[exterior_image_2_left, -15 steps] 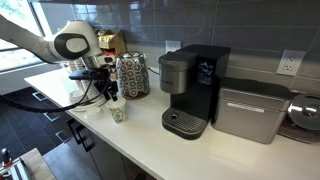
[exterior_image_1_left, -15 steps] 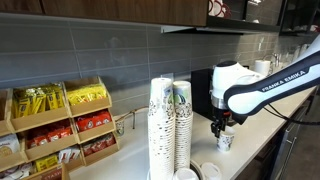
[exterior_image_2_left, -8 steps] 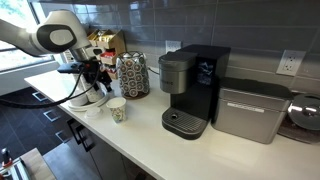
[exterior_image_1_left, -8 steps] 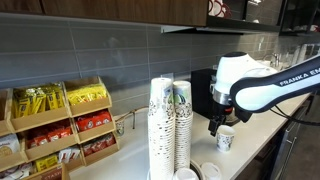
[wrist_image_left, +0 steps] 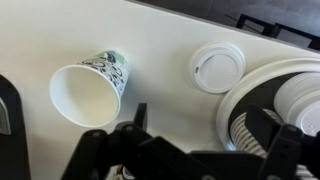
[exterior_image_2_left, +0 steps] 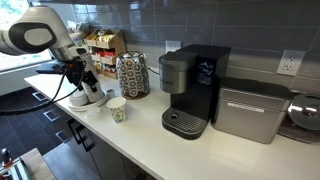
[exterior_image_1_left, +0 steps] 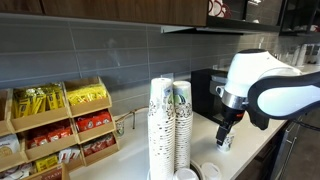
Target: Remove one coffee cup from the stack on the right and place it upright on the counter then put the white lid on top of it.
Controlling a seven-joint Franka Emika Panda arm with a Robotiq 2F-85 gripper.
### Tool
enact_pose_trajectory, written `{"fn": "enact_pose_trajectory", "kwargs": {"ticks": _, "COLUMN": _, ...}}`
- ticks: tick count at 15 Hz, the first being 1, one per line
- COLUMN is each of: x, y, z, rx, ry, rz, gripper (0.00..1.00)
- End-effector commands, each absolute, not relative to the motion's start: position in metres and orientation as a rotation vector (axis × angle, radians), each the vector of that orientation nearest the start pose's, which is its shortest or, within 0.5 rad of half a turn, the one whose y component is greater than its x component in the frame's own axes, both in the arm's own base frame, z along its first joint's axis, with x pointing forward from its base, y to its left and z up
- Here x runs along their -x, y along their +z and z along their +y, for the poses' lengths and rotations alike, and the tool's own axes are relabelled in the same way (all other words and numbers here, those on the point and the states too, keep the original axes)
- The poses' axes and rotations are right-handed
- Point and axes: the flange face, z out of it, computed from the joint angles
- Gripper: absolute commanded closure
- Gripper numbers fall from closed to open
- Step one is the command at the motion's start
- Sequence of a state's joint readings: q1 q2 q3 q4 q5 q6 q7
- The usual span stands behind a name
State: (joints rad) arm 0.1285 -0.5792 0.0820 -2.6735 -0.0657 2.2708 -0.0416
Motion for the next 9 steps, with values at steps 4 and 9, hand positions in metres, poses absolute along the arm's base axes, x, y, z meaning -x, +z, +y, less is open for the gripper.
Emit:
{"fn": "enact_pose_trajectory", "kwargs": {"ticks": 4, "x": -0.366, "y": 0.433, "z": 0.076, "rx": 3.178, "ry": -0.295, "rz": -0.458, "gripper": 0.0}}
{"fn": "enact_pose_trajectory", "kwargs": {"ticks": 9, "x": -0.362, "y": 0.405, "z": 0.103, "rx": 3.098, "ry": -0.255, "rz": -0.522, "gripper": 0.0}}
